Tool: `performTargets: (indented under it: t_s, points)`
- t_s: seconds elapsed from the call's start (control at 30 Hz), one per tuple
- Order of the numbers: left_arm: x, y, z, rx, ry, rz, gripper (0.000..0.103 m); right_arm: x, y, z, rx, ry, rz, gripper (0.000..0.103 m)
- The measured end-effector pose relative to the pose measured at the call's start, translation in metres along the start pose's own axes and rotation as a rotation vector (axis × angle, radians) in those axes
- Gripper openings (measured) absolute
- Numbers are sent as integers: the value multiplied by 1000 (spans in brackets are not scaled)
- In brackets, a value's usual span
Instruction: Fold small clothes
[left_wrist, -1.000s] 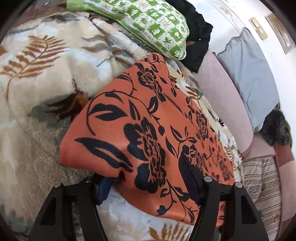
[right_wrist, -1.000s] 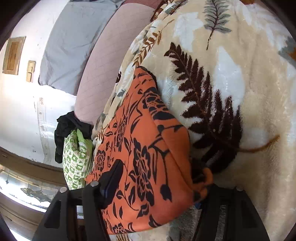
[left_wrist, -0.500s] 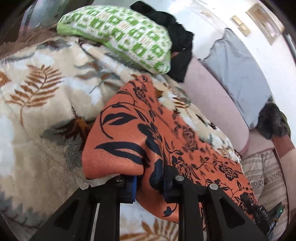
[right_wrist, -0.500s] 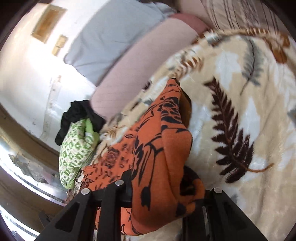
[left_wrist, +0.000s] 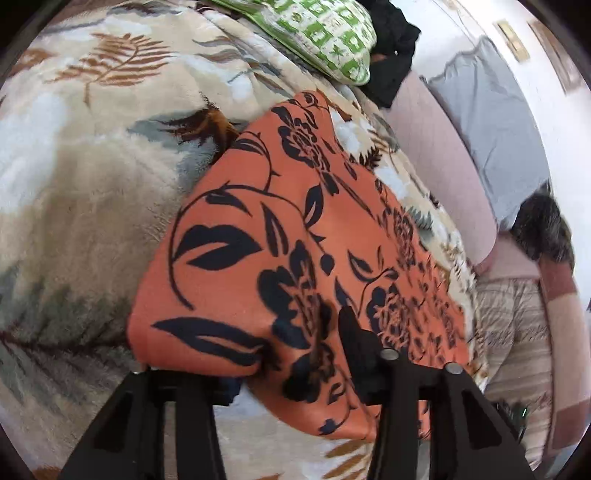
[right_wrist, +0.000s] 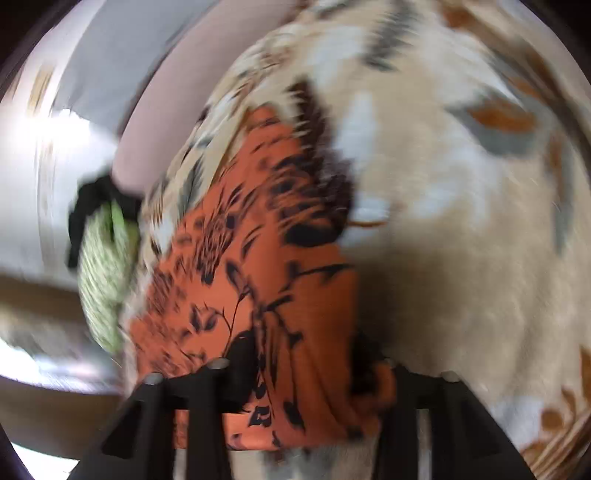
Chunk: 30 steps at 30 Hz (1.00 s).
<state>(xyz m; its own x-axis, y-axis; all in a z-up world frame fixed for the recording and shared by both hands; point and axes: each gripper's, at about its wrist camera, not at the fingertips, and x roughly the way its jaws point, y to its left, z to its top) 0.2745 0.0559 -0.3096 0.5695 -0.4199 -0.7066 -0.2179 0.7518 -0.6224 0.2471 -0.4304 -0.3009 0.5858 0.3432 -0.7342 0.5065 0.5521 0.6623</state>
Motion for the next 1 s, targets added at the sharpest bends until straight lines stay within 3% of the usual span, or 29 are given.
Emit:
performTargets:
  t_s: [0.1,0.13,0.17,0.23,0.27,0.3,0.37,0.5,0.57,0.7,0.73,0.8,0.9,1.0]
  points:
    - [-1,-5,-3,38,-28,21,48,-38,-28,5,124,-105,27,64]
    - [-1,-8,-5,51,-37,26,38,-50,-36,5,156,-147,13,64]
    - [-2,-10,-5,65,-47,34,33,-70,-46,2,189,-247,-7,65]
    - [-6,-11,-4,88,-64,32,28,-89,-41,0,135,-340,14,65]
    - [-8,-14,-5,101,-76,31,27,-91,-31,0,77,-346,45,62]
    - [-9,-16,-5,112,-84,35,27,-87,-14,-3,1,-330,91,58]
    - [-10,-20,-6,138,-99,47,26,-68,27,-18,-171,-280,113,36]
    - [-7,-24,-4,170,-104,54,28,-6,92,-61,-378,-109,122,28]
    - [-2,-20,-1,149,-85,50,30,20,120,-79,-446,-69,106,27]
    - [4,-14,2,146,-77,41,30,49,141,-89,-479,-68,74,27]
    - [4,-15,2,154,-81,41,29,54,140,-92,-488,-69,45,27]
    - [2,-18,1,174,-92,49,27,86,127,-93,-464,23,-64,27]
    - [-4,-26,0,193,-117,48,25,83,125,-91,-479,19,-53,25]
    - [-14,-42,-4,274,-165,62,25,78,113,-86,-441,46,-8,25]
